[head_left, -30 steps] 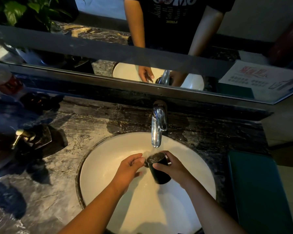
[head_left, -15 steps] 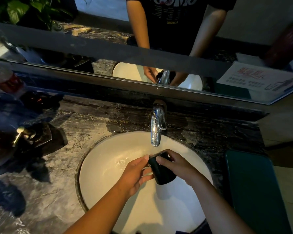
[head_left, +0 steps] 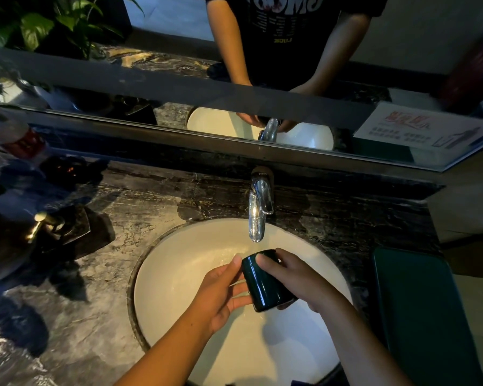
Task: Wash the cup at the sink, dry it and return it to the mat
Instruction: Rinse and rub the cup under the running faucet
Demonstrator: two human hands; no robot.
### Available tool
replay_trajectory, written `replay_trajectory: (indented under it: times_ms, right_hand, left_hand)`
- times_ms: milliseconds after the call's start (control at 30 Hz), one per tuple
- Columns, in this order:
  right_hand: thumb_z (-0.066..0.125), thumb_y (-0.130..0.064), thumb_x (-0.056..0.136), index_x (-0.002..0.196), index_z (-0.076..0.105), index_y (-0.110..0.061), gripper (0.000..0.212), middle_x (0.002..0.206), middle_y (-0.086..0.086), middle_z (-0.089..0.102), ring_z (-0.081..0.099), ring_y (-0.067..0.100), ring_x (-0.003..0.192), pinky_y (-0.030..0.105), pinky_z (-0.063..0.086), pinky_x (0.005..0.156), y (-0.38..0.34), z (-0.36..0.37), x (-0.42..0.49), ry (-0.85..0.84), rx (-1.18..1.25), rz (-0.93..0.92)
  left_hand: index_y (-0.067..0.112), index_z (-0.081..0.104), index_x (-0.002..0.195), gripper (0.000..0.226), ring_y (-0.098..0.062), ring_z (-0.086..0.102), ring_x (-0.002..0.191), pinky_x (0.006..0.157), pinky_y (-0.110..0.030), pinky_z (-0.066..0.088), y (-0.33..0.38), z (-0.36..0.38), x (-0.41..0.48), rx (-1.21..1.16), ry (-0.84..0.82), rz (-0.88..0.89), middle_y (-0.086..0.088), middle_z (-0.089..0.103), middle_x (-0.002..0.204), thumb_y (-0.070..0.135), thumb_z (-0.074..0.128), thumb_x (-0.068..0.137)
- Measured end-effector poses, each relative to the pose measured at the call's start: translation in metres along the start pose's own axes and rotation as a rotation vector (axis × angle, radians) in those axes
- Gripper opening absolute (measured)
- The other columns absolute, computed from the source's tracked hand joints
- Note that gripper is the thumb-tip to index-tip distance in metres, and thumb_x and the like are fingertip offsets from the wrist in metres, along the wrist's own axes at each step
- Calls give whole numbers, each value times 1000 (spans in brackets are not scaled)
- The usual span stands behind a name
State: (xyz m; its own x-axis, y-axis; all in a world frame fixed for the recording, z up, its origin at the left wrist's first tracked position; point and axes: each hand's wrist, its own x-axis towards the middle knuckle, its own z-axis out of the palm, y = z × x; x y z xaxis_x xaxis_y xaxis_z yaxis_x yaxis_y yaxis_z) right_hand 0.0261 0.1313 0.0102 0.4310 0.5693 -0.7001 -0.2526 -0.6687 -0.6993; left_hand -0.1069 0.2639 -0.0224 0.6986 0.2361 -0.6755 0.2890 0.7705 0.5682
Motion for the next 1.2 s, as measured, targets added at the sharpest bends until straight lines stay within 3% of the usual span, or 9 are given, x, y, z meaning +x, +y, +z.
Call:
replay_trajectory:
  times_ms: [200,333,467,700,833,900,967,1033,1200]
  right_hand:
    - [68,-89,57,109,65,-38,72,109,-4,74,77,17,92,36,62,61,0,2,-4,12,36,-50]
    - [68,-79,66,117,62,-36,67,117,-4,71,71,17,104,33,62,69,17,7,7,-20,63,-5]
    - [75,-56,76,110,61,-30,45,113,-1,66,64,16,109,30,56,83,39,13,27,-35,50,-7]
    - [83,-30,66,120,52,-20,64,124,10,65,64,26,117,32,57,85,49,23,64,25,115,-85]
    - [83,-37,59,128,46,-23,79,128,8,63,62,22,120,42,57,95,47,26,76,64,120,-164]
    - [82,-38,57,135,45,-29,87,127,0,65,65,9,113,27,58,86,45,28,80,62,134,-193]
    - [81,-34,59,131,51,-47,79,116,-12,71,67,-2,104,16,55,78,43,29,83,65,128,-220]
    - [82,-34,60,116,58,-56,65,111,-17,73,68,-1,102,16,53,80,40,30,82,89,107,-239]
    - [83,-26,67,125,56,-48,69,117,-18,71,67,2,108,17,55,78,46,29,76,164,163,-303]
  left_hand:
    - [10,81,104,45,-32,76,98,74,-41,65,2,0,-5,51,-9,50,-16,78,108,49,65,86]
    - [9,81,101,43,-33,76,99,73,-38,64,-5,-5,1,94,36,-6,-16,78,107,46,69,84]
    - [10,77,114,43,-27,74,99,81,-35,60,-10,-17,14,116,78,-65,-12,78,111,41,70,86]
    - [23,77,113,25,-23,64,115,94,-41,55,-7,-27,39,208,162,-75,-1,77,114,36,61,99]
    - [20,77,112,22,-22,66,115,79,-33,53,2,-24,46,192,180,4,-2,78,112,28,61,100]
    - [22,78,111,21,-20,66,114,76,-31,51,7,-24,47,200,187,35,0,78,111,27,60,101]
    - [25,79,107,21,-17,67,111,77,-31,51,10,-25,49,201,184,57,3,79,109,26,58,102]
    - [25,79,106,23,-17,67,110,81,-33,52,11,-25,50,197,171,78,3,79,109,24,57,102]
    - [21,75,117,24,-21,63,122,94,-41,51,9,-25,52,197,160,94,0,75,121,23,56,103]
